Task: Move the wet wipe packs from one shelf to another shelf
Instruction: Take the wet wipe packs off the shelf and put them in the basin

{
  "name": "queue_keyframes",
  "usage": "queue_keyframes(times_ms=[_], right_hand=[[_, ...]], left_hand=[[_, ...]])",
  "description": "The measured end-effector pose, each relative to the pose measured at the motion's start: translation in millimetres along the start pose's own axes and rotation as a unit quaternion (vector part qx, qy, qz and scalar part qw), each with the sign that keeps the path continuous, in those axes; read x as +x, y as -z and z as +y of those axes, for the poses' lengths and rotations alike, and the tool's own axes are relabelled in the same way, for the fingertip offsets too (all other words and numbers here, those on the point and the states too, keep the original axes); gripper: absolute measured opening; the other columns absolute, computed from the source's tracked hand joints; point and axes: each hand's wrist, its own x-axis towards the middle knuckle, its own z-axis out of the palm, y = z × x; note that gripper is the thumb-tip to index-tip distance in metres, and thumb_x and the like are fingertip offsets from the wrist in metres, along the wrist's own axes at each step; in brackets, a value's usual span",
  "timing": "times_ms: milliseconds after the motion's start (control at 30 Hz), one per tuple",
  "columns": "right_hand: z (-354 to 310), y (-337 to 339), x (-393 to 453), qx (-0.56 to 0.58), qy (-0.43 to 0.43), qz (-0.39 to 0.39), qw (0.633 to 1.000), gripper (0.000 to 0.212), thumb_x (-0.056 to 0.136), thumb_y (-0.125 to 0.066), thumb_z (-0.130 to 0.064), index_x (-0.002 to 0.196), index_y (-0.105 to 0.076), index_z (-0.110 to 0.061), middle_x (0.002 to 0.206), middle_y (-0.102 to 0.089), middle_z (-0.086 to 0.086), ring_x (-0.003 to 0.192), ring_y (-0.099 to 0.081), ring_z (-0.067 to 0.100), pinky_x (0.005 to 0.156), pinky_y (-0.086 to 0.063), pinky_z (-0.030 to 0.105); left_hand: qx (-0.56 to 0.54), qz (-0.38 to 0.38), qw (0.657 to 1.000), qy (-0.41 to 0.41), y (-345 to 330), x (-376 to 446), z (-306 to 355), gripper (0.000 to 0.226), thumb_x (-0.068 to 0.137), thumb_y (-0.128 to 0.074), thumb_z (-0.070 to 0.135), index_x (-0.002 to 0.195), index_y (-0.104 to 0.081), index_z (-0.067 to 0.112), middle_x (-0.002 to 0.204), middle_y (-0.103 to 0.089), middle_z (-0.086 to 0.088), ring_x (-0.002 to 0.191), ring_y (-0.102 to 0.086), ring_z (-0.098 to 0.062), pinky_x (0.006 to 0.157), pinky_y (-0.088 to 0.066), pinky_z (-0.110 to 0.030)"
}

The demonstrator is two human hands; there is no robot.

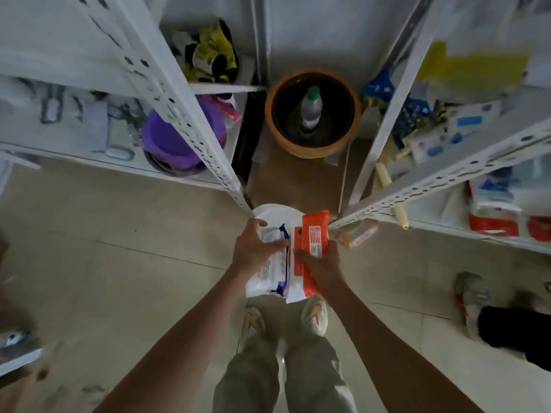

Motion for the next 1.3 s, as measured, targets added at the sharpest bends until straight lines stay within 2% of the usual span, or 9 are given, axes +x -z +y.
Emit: queue_keyframes(times_ms=[67, 233, 400, 700, 800, 900, 1000, 1167, 1300], right_hand=[[7.2, -8.5, 23.4, -0.041, 0.002, -0.014, 0.999, 0.078, 0.081, -0.075, -0.057, 0.143, -0.037, -0.029, 0.132, -0.063, -0.002, 0.115, -0.067, 0.026, 0.099, -0.057, 0.057], [36.3, -24.7, 47.5, -0.210, 0.055, 0.063, 0.974, 0.075, 0.093, -0.060, -0.056, 0.153, -0.027, -0.024, 0.146, -0.042, 0.010, 0.137, -0.042, 0.035, 0.111, -0.042, 0.057], [50.5, -36.3, 47.0, -0.220, 0.030, 0.069, 0.973, 0.069, 0.095, -0.061, -0.049, 0.147, -0.027, -0.019, 0.138, -0.046, 0.013, 0.131, -0.049, 0.037, 0.105, -0.048, 0.055], [52.6, -29.1, 27.2, -0.170, 0.006, 0.112, 0.979, 0.068, 0.095, -0.060, -0.054, 0.145, -0.031, -0.019, 0.137, -0.049, 0.014, 0.124, -0.055, 0.036, 0.099, -0.054, 0.055], [49.0, -8.6, -21.4, -0.130, -0.001, 0.136, 0.982, 0.062, 0.099, -0.057, -0.048, 0.147, -0.033, -0.017, 0.138, -0.050, 0.015, 0.122, -0.057, 0.036, 0.098, -0.055, 0.053], [36.7, 23.4, -88.2, -0.123, 0.014, 0.136, 0.983, 0.049, 0.102, -0.056, -0.034, 0.142, -0.041, -0.012, 0.135, -0.055, 0.019, 0.119, -0.058, 0.036, 0.096, -0.052, 0.046], [12.1, 64.4, -161.6, -0.120, 0.058, 0.148, 0.980, 0.036, 0.099, -0.060, -0.022, 0.133, -0.050, -0.014, 0.123, -0.062, 0.014, 0.108, -0.064, 0.031, 0.085, -0.053, 0.040], [-78.6, 150.9, -256.1, 0.012, 0.215, 0.189, 0.958, 0.041, 0.089, -0.046, -0.043, 0.123, -0.058, -0.023, 0.108, -0.068, -0.002, 0.096, -0.067, 0.015, 0.078, -0.055, 0.035], [-121.7, 242.9, -290.0, 0.044, 0.285, 0.244, 0.926, 0.026, 0.095, -0.051, -0.036, 0.119, -0.055, -0.026, 0.102, -0.068, -0.003, 0.085, -0.067, 0.004, 0.066, -0.053, 0.023]], left_hand=[[-0.007, -0.008, 1.000, -0.002, -13.4, 29.3, -11.3, 0.071, 0.074, -0.085, 0.050, 0.128, -0.045, 0.027, 0.117, -0.060, 0.003, 0.093, -0.065, -0.018, 0.069, -0.050, -0.023], [0.098, 0.028, 0.994, -0.025, -30.6, 59.2, -36.5, 0.119, 0.050, -0.076, 0.081, 0.145, -0.035, 0.023, 0.136, -0.050, -0.005, 0.126, -0.047, -0.026, 0.106, -0.041, -0.042], [0.115, 0.044, 0.992, 0.015, -39.2, 35.1, -60.2, 0.092, 0.069, -0.085, 0.054, 0.139, -0.038, 0.018, 0.123, -0.053, -0.007, 0.115, -0.054, -0.024, 0.096, -0.055, -0.039], [0.194, 0.050, 0.979, -0.019, -34.9, 10.3, -68.9, 0.093, 0.070, -0.077, 0.066, 0.140, -0.039, 0.019, 0.127, -0.059, -0.003, 0.116, -0.060, -0.024, 0.093, -0.060, -0.046], [0.189, 0.076, 0.976, -0.072, -28.7, -31.2, -61.7, 0.091, 0.071, -0.061, 0.079, 0.141, -0.043, 0.023, 0.131, -0.061, 0.000, 0.119, -0.061, -0.022, 0.094, -0.060, -0.045], [0.155, 0.084, 0.973, -0.148, -23.3, -92.0, -20.3, 0.073, 0.086, -0.053, 0.076, 0.144, -0.045, 0.030, 0.139, -0.062, 0.008, 0.126, -0.061, -0.015, 0.101, -0.057, -0.043], [0.140, 0.076, 0.951, -0.265, -33.3, -164.0, 54.2, 0.062, 0.091, -0.064, 0.048, 0.143, -0.052, 0.018, 0.138, -0.065, -0.003, 0.126, -0.062, -0.023, 0.105, -0.054, -0.041], [0.057, 0.049, 0.933, -0.353, -44.9, -259.0, 212.6, 0.047, 0.094, -0.053, 0.037, 0.140, -0.050, 0.029, 0.139, -0.061, 0.007, 0.131, -0.054, -0.010, 0.109, -0.047, -0.033], [0.056, 0.065, 0.894, -0.440, -58.2, -293.0, 308.4, 0.044, 0.096, -0.056, 0.036, 0.138, -0.050, 0.027, 0.136, -0.060, 0.006, 0.126, -0.054, -0.010, 0.103, -0.050, -0.029]])
